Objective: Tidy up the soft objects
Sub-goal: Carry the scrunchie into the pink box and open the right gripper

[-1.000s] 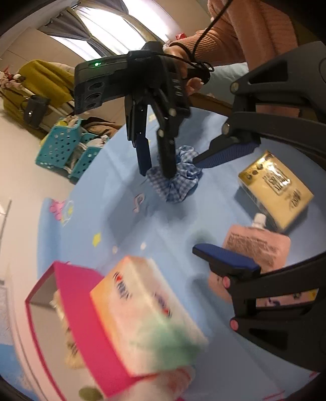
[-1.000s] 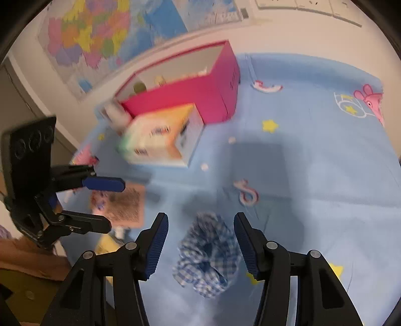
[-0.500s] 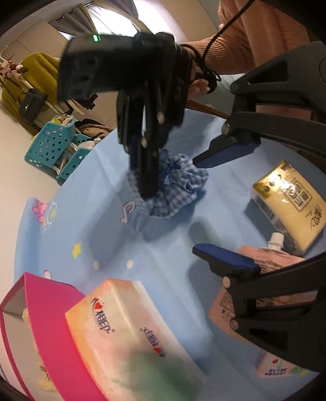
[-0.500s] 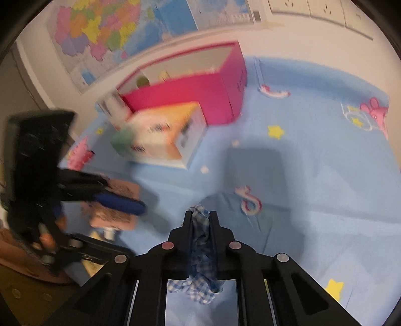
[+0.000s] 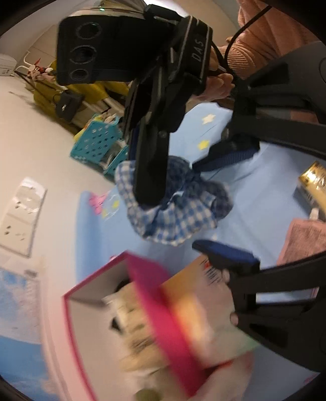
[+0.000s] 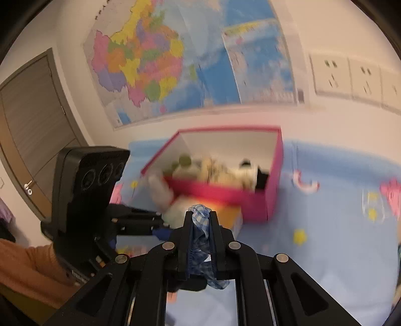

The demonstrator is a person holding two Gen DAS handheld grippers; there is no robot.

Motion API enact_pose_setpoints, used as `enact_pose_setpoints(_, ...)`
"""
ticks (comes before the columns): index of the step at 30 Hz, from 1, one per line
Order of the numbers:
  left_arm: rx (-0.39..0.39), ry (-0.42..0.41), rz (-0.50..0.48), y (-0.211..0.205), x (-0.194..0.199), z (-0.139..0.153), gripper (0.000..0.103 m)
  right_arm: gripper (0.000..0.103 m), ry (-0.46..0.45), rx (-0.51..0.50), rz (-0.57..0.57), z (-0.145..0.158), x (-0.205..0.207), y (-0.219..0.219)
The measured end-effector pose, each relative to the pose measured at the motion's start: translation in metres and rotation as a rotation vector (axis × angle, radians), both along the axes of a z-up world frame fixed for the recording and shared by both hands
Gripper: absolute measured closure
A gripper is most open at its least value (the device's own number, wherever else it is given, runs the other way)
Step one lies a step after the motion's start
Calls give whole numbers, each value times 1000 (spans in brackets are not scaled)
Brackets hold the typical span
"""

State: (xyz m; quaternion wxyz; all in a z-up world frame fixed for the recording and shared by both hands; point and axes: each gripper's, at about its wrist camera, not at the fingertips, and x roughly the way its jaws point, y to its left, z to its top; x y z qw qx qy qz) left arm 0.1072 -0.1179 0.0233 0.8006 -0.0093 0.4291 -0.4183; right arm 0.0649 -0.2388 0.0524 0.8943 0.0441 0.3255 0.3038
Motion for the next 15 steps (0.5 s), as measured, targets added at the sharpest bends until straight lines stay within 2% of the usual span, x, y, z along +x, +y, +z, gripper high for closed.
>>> enact_pose_setpoints(5, 51, -49, 67, 4, 29, 18, 66, 93, -50, -4, -4, 20, 38, 11)
enact_pose_setpoints(10, 84, -63, 146, 15, 67, 34, 67, 93, -60, -3, -9, 28, 82, 21)
enact_pose_setpoints(15, 145, -18, 220, 26, 103, 33, 67, 92, -35, 13, -53, 23, 119, 25)
